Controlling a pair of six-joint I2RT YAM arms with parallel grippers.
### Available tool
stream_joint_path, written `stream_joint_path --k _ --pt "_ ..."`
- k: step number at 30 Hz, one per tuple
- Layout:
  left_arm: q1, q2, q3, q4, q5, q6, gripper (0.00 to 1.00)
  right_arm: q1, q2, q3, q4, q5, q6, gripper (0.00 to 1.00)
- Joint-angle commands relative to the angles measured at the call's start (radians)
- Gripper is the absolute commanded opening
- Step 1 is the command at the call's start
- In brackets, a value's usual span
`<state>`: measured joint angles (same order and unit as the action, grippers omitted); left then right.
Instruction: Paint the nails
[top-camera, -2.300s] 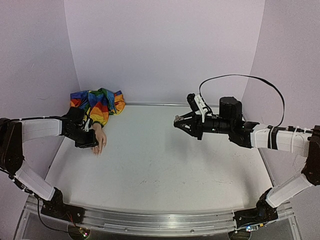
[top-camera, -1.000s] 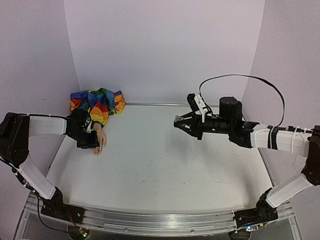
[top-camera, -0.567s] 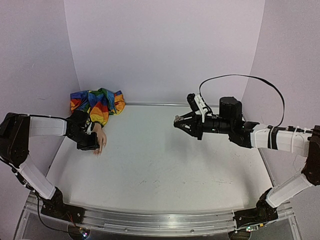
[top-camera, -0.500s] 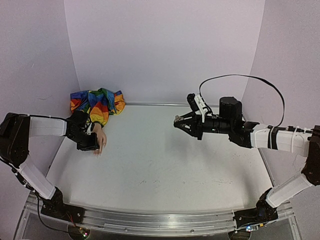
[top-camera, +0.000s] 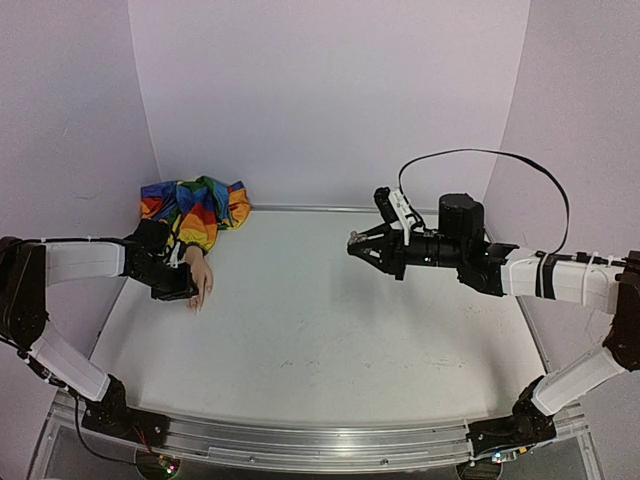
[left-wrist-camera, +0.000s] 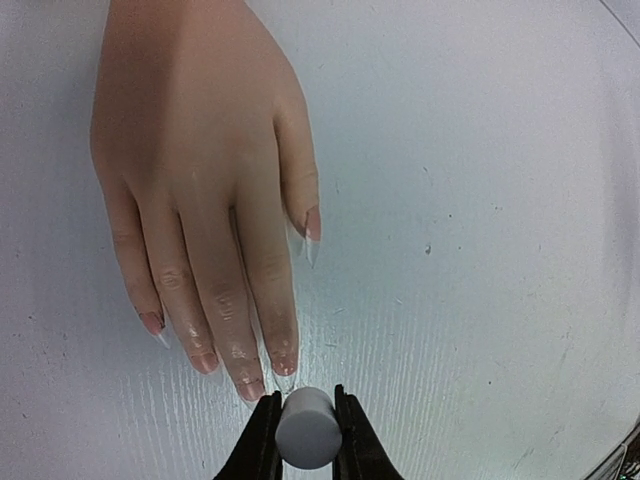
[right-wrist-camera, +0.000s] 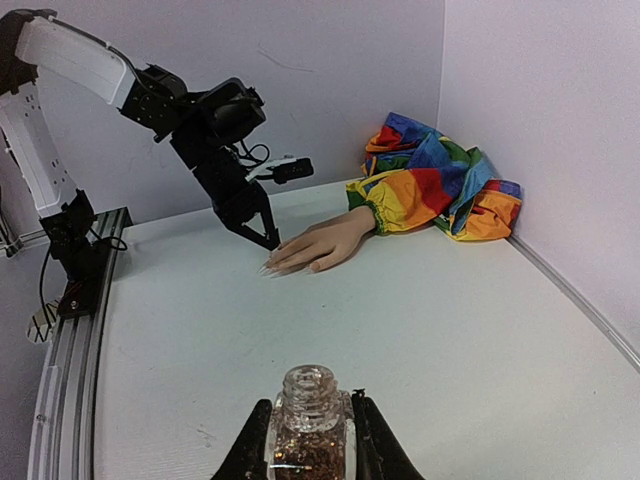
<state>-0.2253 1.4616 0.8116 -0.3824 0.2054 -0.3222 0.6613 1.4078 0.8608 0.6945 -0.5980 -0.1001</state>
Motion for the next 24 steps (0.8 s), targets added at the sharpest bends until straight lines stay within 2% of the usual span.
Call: stream_joint_path --k 1,24 --pt "0.006 -0.003 0.057 0.024 -0.017 -0.008 0.0 -0.006 -0.021 0.015 0.054 -0.027 0.013 0.0" --pt "0.007 0.075 0.077 0.037 -0.065 0.014 0.0 -0.006 -0.023 0.012 0.057 -0.023 0.011 0.0"
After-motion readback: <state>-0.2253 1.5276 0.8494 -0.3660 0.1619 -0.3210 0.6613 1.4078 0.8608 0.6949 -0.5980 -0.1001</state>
